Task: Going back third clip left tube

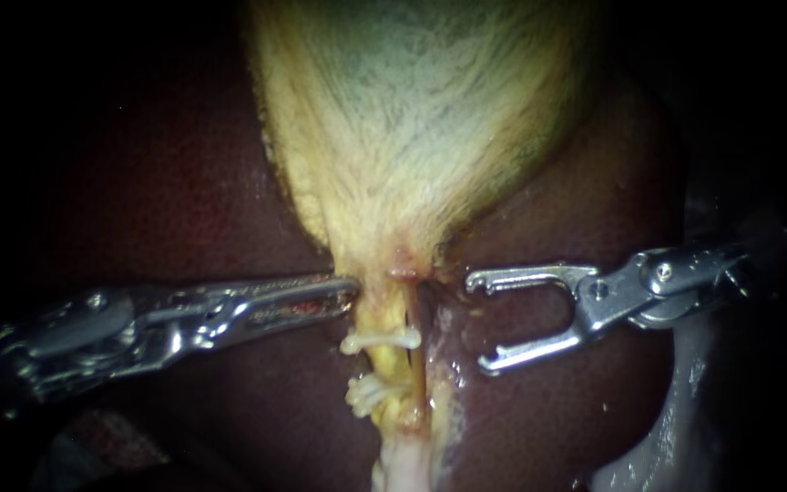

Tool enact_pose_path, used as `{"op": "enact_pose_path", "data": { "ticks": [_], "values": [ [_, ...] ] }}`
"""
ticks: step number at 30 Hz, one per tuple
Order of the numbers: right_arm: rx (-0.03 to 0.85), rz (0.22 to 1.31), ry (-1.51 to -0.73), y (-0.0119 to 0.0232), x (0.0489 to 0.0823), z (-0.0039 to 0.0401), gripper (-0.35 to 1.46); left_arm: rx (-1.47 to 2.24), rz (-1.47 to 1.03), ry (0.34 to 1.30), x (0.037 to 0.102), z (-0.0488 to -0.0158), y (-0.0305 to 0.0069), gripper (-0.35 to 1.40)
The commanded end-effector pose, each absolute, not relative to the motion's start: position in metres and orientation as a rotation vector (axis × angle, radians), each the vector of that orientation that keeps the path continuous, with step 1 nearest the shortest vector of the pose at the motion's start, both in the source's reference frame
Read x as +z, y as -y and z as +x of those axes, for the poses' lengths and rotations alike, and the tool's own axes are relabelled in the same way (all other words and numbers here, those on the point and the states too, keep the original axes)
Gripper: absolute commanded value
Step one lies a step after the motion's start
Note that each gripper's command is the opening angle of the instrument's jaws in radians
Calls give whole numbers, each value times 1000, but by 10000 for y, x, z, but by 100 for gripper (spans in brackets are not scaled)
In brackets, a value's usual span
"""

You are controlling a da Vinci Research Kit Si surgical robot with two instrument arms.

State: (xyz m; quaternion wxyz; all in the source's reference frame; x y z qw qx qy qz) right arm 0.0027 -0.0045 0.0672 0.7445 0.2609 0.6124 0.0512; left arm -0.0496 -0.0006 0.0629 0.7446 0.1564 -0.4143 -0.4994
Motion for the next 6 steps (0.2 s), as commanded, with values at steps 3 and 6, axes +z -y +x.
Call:
{"op": "enact_pose_path", "data": {
  "ticks": [3,6],
  "values": [
    [112,572,-1341,45,672,26,60,-1094,342,907,629,-496,6,-35],
    [107,568,-1342,45,672,25,60,-1094,342,907,630,-496,6,-35]
  ]
}}
